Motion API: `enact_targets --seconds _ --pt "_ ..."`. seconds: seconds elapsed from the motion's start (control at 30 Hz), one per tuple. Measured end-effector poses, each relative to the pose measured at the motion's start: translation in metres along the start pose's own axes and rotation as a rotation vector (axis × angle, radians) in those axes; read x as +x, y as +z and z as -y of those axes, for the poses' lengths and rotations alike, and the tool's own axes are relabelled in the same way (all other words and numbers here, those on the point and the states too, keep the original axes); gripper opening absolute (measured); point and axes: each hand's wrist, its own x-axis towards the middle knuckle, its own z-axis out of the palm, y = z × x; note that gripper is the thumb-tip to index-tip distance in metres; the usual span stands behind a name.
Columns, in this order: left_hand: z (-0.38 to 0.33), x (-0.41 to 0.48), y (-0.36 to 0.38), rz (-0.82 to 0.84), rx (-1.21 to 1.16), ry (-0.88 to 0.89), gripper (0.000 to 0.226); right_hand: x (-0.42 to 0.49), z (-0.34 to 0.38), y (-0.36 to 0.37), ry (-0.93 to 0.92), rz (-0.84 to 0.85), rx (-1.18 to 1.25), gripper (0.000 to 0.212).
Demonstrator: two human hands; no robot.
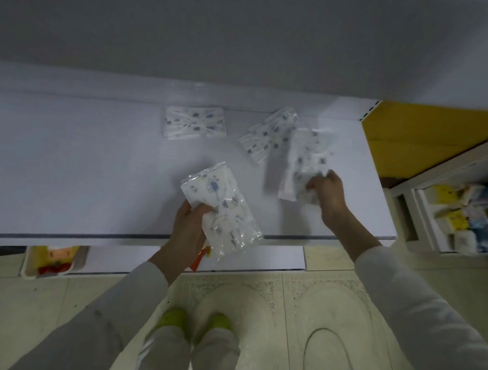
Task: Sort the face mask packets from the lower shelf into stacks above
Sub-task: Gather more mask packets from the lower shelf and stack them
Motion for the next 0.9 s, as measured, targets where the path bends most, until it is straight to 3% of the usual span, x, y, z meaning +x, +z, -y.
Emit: enact_targets --seconds 0.1,0.17,0.23,0.3,0.4,0.5,0.57,0.63,0.77,0.83,0.9 --pt "-0.002 0.001 0.010 -0.068 -0.031 -0.014 0.027 -0.040 0.012 0.025 -0.011 0.246 0.057 0.028" --pt "-0.005 0.000 0.017 -0.082 -0.149 -0.061 0.029 -0.061 0.015 0.042 -0.054 0.335 -0.097 0.012" --pt "-0.010 0.000 0.021 -0.040 -0.312 -0.089 0.039 -0.070 0.012 0.053 -0.187 0.388 -0.350 0.014" --pt "-0.014 0.000 0.021 -0.027 -0.357 -0.072 0.040 -0.076 0.008 0.060 -0.317 0.414 -0.536 0.019" --pt "-0.011 0.001 0.013 -0.086 -0.186 0.014 0.036 -0.084 0.000 0.071 -0.521 0.429 -0.698 0.043" --pt "-0.011 0.001 0.002 -0.106 -0.075 0.071 0.042 -0.076 -0.005 0.079 -0.693 0.337 -0.753 0.041" --pt "-0.013 0.001 -0.008 -0.121 -0.056 0.086 0.041 -0.049 -0.002 0.082 -0.625 0.140 -0.641 0.029" --pt "-0.013 0.000 -0.020 -0.119 -0.023 0.114 0.039 -0.009 0.003 0.081 -0.431 -0.053 -0.694 0.027" --pt "-0.016 -0.004 -0.044 -0.121 0.035 0.184 0.034 0.057 0.009 0.089 -0.048 -0.262 -0.789 0.062" --pt "-0.020 -0.005 -0.056 -0.117 0.036 0.220 0.032 0.075 0.011 0.105 0.005 -0.324 -0.779 0.075" --pt "-0.024 -0.008 -0.065 -0.099 0.053 0.250 0.039 0.087 0.016 0.118 0.003 -0.368 -0.777 0.074"
